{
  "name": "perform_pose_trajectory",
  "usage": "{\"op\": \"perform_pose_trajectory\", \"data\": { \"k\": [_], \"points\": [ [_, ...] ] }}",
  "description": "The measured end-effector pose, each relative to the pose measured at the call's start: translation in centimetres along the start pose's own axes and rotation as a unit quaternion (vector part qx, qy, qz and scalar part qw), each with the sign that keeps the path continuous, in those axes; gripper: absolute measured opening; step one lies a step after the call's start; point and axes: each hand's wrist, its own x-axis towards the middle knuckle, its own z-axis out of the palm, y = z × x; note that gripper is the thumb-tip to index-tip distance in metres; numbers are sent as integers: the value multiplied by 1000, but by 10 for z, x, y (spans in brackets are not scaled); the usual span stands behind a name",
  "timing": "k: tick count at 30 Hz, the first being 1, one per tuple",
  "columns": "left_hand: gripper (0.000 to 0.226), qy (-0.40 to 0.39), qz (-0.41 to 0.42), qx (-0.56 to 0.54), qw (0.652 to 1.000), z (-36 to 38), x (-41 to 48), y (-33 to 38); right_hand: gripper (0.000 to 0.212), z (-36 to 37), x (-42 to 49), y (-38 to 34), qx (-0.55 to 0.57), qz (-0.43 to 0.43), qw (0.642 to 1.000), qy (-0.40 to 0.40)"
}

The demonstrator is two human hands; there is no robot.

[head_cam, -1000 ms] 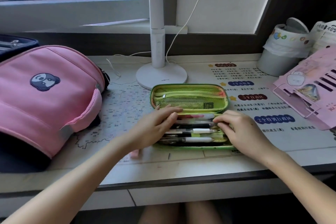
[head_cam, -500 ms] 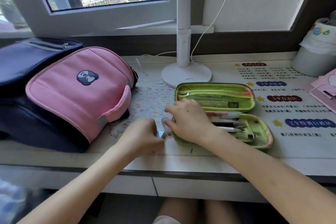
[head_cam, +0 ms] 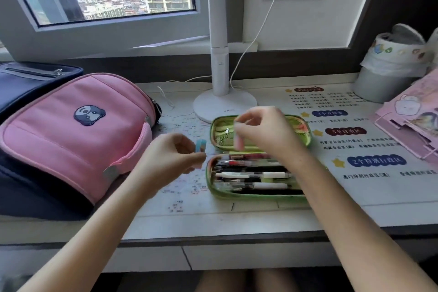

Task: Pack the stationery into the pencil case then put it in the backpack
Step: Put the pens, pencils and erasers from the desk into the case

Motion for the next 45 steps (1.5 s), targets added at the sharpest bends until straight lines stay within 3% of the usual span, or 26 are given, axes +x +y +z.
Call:
{"op": "perform_pose_trajectory", "data": {
  "k": [4, 7, 11, 14, 20, 24, 30, 32, 34, 36, 38, 40, 42, 45],
  "points": [
    [19, -64, 72, -29, 995, 40, 4, 27, 9, -57, -33, 50, -145, 60, 984, 88],
    [22, -89, 192, 19, 977, 73, 15, 49, 8, -70, -44, 79, -203, 100, 969, 96],
    [18, -149, 356, 139, 912, 109, 31, 73, 6, -64, -47, 94, -258, 82, 961, 63],
    [20, -180, 418, 217, 863, 128, 44, 85, 5, -70, -51, 102, -267, 44, 955, 122],
    [27, -282, 453, 332, 778, 154, 58, 91, 18, -97, -70, 120, -204, 72, 954, 206],
    [31, -337, 431, 354, 759, 165, 65, 88, 16, -106, -77, 130, -191, 92, 955, 205],
    [43, -361, 381, 255, 812, 145, 67, 92, 19, -101, -52, 130, -163, 72, 964, 196],
    [37, -283, 369, 207, 861, 128, 81, 87, 25, -96, -30, 129, -146, 63, 969, 187],
    [33, -131, 331, 210, 910, 111, 104, 74, 38, -90, -1, 127, -108, 91, 979, 148],
    [33, 5, 238, 262, 935, 95, 128, 56, 50, -84, 29, 128, -80, 141, 983, 84],
    [36, 56, 113, 279, 952, 80, 145, 41, 51, -77, 53, 133, -63, 172, 982, 38],
    [39, 34, 25, 222, 974, 68, 154, 28, 34, -73, 67, 134, -39, 163, 985, 34],
    [44, -42, -30, 116, 992, 59, 155, 20, 18, -74, 71, 129, -28, 122, 991, 49],
    [44, -127, -14, -32, 991, 43, 139, 21, 17, -83, 57, 112, 10, 46, 996, 78]
  ]
}}
